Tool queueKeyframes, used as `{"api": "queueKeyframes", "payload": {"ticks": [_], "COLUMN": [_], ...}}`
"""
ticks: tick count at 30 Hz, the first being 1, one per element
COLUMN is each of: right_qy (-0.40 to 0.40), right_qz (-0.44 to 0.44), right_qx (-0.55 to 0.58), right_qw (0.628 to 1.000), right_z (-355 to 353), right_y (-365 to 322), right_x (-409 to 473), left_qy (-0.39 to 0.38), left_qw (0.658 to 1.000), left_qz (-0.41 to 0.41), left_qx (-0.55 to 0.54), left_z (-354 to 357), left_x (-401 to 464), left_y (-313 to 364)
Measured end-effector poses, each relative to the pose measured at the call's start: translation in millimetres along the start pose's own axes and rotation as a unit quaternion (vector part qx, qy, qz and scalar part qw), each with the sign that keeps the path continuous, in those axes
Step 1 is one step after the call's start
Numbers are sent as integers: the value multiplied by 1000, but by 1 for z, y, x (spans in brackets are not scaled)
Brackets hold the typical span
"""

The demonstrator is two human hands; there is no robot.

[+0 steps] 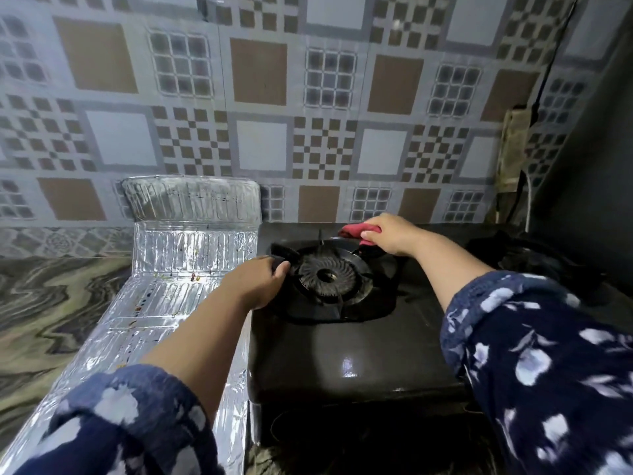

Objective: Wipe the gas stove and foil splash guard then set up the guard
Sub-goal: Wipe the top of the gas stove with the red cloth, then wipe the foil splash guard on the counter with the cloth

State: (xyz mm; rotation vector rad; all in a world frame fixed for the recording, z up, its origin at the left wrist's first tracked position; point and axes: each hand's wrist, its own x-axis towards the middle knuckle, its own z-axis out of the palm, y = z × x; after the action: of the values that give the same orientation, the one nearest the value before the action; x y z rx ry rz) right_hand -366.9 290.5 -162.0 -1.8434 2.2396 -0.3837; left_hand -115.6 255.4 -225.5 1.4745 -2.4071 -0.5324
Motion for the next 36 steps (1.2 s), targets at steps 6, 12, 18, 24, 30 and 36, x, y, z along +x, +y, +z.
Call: {"api": "queueKeyframes", "payload": {"ticks": [6,12,18,24,30,36], "right_qy": [-19,-220,-286,-210,-148,-91], "right_qz": [-84,-144,-181,-178,-122,-203], "right_qx": [-71,-163,-180,-75,-117,-77], "right_qw": [994,951,923,958,975,972], "right_z": [25,71,83,110,85,43], "right_y": [-28,-56,-87,-109,-86,-129], "right_x": [91,162,186,202,203,158], "left_qy": [-29,-32,-27,-10,-21,-12], "left_qw": [999,997,995,996,996,995], "left_qz": [-12,-20,-28,-41,-49,-88], "left_qx": [25,71,96,75,76,36], "left_z": [1,-3,-3,4,3,-15], "left_x": [29,41,42,40,38,27], "left_y": [-17,-20,-19,-22,-17,-19]}}
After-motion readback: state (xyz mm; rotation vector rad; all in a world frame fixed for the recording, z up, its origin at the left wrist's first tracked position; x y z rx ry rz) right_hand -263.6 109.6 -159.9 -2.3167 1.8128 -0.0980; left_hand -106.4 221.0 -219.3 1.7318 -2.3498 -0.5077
